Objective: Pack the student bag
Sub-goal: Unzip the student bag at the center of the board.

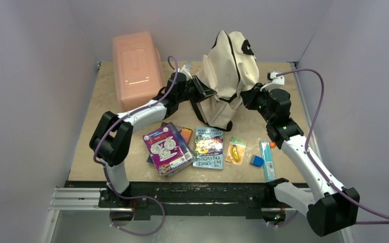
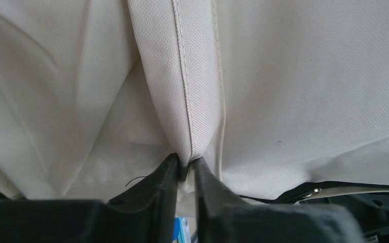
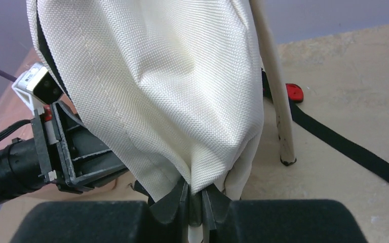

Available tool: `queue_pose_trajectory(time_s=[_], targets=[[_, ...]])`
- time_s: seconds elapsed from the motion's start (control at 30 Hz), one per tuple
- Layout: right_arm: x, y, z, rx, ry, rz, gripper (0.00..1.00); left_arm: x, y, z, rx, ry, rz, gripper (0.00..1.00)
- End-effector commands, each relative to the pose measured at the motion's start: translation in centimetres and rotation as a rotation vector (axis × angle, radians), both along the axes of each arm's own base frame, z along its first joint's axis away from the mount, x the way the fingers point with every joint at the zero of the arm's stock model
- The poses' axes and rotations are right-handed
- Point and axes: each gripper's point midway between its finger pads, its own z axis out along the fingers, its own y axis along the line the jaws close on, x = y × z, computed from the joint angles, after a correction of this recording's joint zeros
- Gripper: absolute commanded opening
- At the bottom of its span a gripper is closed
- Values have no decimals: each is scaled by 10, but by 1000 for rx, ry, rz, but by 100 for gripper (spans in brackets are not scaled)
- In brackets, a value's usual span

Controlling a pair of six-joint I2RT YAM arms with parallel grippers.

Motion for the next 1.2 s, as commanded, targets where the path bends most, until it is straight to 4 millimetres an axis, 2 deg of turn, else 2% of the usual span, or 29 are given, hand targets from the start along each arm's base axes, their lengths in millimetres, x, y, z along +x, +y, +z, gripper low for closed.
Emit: queue_pose_trajectory(time_s=[0.0,0.07,0.1,0.13,0.17,0.2,0.23,0.3,0.43,0.5,0.6,0.7,0.87,1.03,1.17], targets=[[13,5,59,16,-211,29,14,-19,19,13,124,5,-36,33],[12,3,62,13,-204,18,14,-32,37,9,217,-6,-30,56],[10,2,64,14,-208,19,14,-39,47,10,268,-34,-29,63],[8,2,66,15,-211,19,14,-45,56,15,299,-55,-26,68],[6,1,67,-3,-222,23,0,-52,62,19,323,-78,-33,70],[6,-3,67,-92,-251,35,0,-60,65,26,342,-112,-52,76],[4,-3,67,-103,-253,39,0,-68,67,33,368,-154,-74,77],[3,-3,67,-103,-244,42,0,-87,59,54,401,-268,-141,76],[4,0,65,-101,-223,57,0,-120,24,88,394,-439,-287,72],[3,1,66,-95,-230,67,0,-125,10,98,388,-487,-329,72],[1,6,66,-84,-237,90,0,-118,-4,103,386,-497,-362,73],[-1,8,66,-82,-237,104,0,-110,-17,94,407,-469,-405,69],[-3,8,68,-77,-248,105,0,-99,-35,82,413,-433,-435,51],[-4,8,69,-72,-255,107,0,-90,-44,76,427,-429,-436,46],[-5,8,70,-69,-260,107,0,-82,-49,67,452,-416,-429,45]])
